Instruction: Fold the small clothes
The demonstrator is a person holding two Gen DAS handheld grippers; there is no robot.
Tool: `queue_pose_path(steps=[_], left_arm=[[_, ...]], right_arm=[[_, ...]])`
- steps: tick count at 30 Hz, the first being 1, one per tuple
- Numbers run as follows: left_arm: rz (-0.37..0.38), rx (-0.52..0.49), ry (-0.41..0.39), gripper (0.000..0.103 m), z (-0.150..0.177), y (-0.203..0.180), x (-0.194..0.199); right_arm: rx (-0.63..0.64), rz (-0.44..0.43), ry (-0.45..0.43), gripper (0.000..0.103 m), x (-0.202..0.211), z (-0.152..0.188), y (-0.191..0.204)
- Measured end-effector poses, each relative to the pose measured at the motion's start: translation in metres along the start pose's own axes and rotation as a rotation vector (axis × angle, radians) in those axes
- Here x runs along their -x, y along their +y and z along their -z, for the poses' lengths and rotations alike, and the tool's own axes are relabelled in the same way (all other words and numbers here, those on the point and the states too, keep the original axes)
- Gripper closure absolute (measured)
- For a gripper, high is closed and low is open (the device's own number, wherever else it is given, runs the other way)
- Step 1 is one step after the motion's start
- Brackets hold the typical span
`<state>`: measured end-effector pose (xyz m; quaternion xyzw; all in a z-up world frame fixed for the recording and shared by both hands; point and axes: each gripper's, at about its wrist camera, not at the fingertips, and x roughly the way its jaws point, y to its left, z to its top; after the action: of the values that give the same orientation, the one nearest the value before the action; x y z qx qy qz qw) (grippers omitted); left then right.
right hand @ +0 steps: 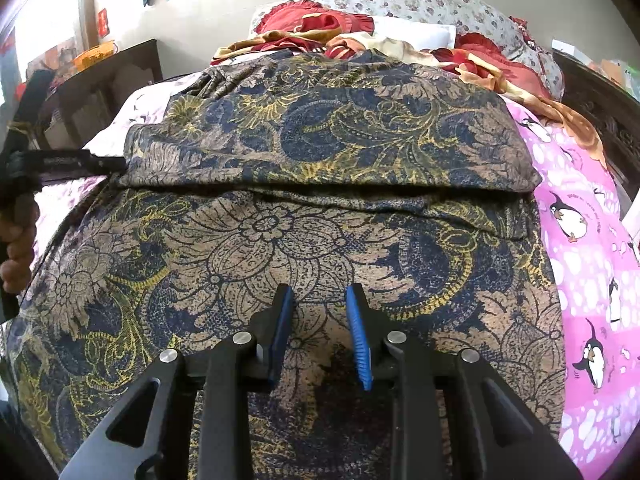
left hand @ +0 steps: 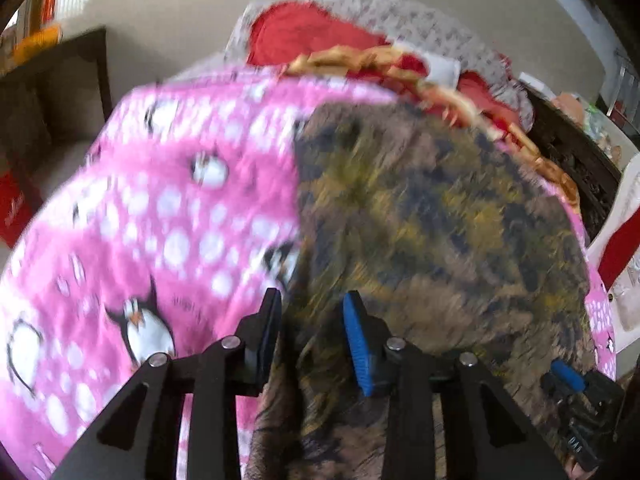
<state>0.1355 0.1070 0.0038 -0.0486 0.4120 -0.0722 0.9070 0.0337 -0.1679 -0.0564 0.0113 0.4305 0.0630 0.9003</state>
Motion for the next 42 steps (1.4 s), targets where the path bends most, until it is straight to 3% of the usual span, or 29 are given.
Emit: queue_pose_path(steps=[3, 5, 9, 10, 11, 13, 15, 20, 21, 22, 25, 28, 33, 35, 37, 42], left_arm=[[0.033, -0.059, -0.058, 0.067, -0.019, -0.029, 0.005], [0.045, -0.079, -0.062, 0.061, -0.028, -0.043, -0.003], [-0.041, -0.098, 0.043, 0.059, -0.016, -0.043, -0.055], [-0.041, -0.106, 0.037, 0.058, -0.009, -0.04, -0.059], [-0.019, -0.112, -0.017, 0.057, -0.001, -0.037, -0.055], [-0.013, -0.1, -0.023, 0.056, -0.001, -0.035, -0.054], [-0.016, -0.098, -0.017, 0.055, -0.001, -0.036, -0.057], [-0.015, -0.093, -0.022, 0.053, -0.002, -0.035, -0.058], [-0.005, -0.088, -0.022, 0.051, -0.002, -0.034, -0.058], [0.002, -0.084, -0.021, 0.049, 0.0, -0.033, -0.055], [0.026, -0.084, -0.013, 0.039, 0.0, -0.032, -0.055], [0.019, -0.101, -0.009, 0.034, 0.0, -0.037, -0.058], [0.02, -0.093, -0.009, 0.031, -0.001, -0.038, -0.06], [0.028, -0.085, -0.009, 0.031, -0.001, -0.036, -0.06], [0.032, -0.082, -0.009, 0.031, -0.001, -0.036, -0.06], [0.034, -0.081, -0.008, 0.031, -0.001, -0.035, -0.06]], right_arm=[[0.001, 0.001, 0.0, 0.082, 0.0, 0.0, 0.0], [0.0, -0.001, 0.0, 0.081, 0.0, 0.0, 0.0], [-0.032, -0.032, 0.02, 0.081, 0.003, -0.005, -0.006], [-0.07, -0.03, 0.02, 0.081, 0.01, -0.014, -0.016], [-0.084, -0.012, -0.011, 0.081, 0.018, -0.02, -0.023], [-0.109, 0.069, -0.123, 0.081, 0.041, -0.045, -0.047], [-0.142, 0.096, -0.144, 0.082, 0.043, -0.069, -0.067], [-0.083, 0.14, -0.056, 0.089, -0.008, -0.104, -0.103], [-0.082, 0.169, 0.027, 0.09, -0.029, -0.098, -0.117], [-0.093, 0.181, 0.1, 0.098, -0.044, -0.091, -0.127], [-0.081, 0.14, 0.058, 0.098, -0.04, -0.08, -0.133], [-0.044, 0.147, 0.116, 0.097, -0.033, -0.093, -0.128], [-0.12, 0.131, -0.049, 0.096, -0.014, -0.141, -0.131], [-0.116, 0.087, -0.009, 0.096, -0.041, -0.156, -0.131], [-0.097, 0.107, 0.082, 0.098, -0.078, -0.155, -0.138], [-0.254, -0.007, 0.043, 0.1, -0.087, -0.152, -0.172]])
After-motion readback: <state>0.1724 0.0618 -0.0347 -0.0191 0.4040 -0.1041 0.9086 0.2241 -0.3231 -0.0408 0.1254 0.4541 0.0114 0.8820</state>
